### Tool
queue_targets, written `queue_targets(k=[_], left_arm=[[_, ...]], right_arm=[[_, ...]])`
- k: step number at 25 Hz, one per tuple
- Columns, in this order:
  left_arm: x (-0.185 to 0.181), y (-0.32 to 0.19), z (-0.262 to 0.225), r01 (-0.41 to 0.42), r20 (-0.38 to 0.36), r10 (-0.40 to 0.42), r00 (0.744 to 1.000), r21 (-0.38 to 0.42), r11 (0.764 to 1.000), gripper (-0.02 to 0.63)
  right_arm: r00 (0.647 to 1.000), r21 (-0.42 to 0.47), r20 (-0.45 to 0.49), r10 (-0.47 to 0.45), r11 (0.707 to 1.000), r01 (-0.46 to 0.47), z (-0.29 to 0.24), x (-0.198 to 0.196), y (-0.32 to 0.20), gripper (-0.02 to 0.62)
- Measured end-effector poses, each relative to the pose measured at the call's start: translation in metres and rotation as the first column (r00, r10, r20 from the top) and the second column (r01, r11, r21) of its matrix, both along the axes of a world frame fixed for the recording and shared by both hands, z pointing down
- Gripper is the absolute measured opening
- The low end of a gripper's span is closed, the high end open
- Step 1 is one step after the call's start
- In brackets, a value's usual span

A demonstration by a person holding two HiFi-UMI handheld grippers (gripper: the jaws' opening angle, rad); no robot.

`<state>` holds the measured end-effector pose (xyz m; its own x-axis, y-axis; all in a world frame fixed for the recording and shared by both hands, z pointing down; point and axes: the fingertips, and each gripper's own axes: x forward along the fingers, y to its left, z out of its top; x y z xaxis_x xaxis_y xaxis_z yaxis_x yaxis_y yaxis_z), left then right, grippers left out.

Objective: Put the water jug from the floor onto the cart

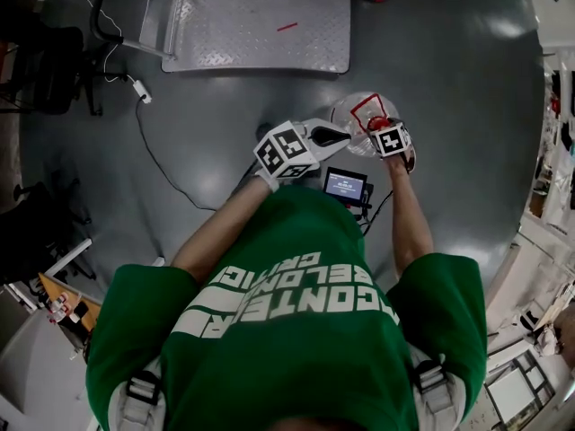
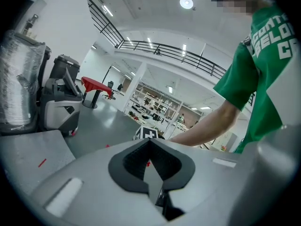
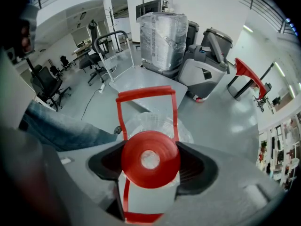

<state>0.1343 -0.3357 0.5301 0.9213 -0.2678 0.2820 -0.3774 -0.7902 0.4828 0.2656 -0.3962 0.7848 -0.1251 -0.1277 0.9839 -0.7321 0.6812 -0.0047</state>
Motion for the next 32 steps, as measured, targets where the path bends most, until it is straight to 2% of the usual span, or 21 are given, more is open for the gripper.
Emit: queue_targets(k=[3, 7, 12, 16, 20, 26, 32], left_arm=[[-0.014, -0.012, 0.0, 0.006, -0.016, -0.006, 1.0, -0.005, 1.0, 0.006], [-0.031, -0.03, -0.003, 0.004, -0.026, -0.004, 1.0, -0.004, 1.0, 0.006], [-0.054, -0.054, -0.006, 0.006, -0.037, -0.006, 0.999, 0.007, 1.0, 0.006], [-0.07, -0.067, -0.008, 0.007, -0.043, -0.007, 0.999, 0.01, 1.0, 0.006], [-0.087, -0.075, -0.007, 0.002, -0.043, -0.001, 0.999, 0.01, 1.0, 0.006], [-0.111, -0.083, -0.007, -0.015, -0.042, 0.016, 0.999, 0.025, 1.0, 0.006], [-0.126, -0.097, -0.009, 0.009, -0.046, -0.007, 0.999, 0.03, 1.0, 0.006]], right_arm=[[0.999, -0.019, 0.043, 0.015, 1.0, -0.014, -0.003, -0.021, -0.011, 0.298], [0.999, 0.088, 0.042, -0.016, 0.996, 0.012, -0.015, -0.038, -0.051, 0.298], [0.999, 0.098, 0.039, -0.017, 0.995, 0.013, -0.024, -0.061, -0.075, 0.298], [0.999, 0.066, 0.04, -0.003, 0.998, 0.001, -0.027, -0.076, -0.084, 0.298], [1.0, 0.122, 0.029, -0.011, 0.993, 0.008, -0.035, -0.088, -0.11, 0.299], [1.0, 0.141, 0.028, 0.001, 0.99, -0.005, -0.043, -0.111, -0.133, 0.298], [0.999, 0.156, 0.043, -0.012, 0.988, 0.005, -0.044, -0.138, -0.153, 0.298]])
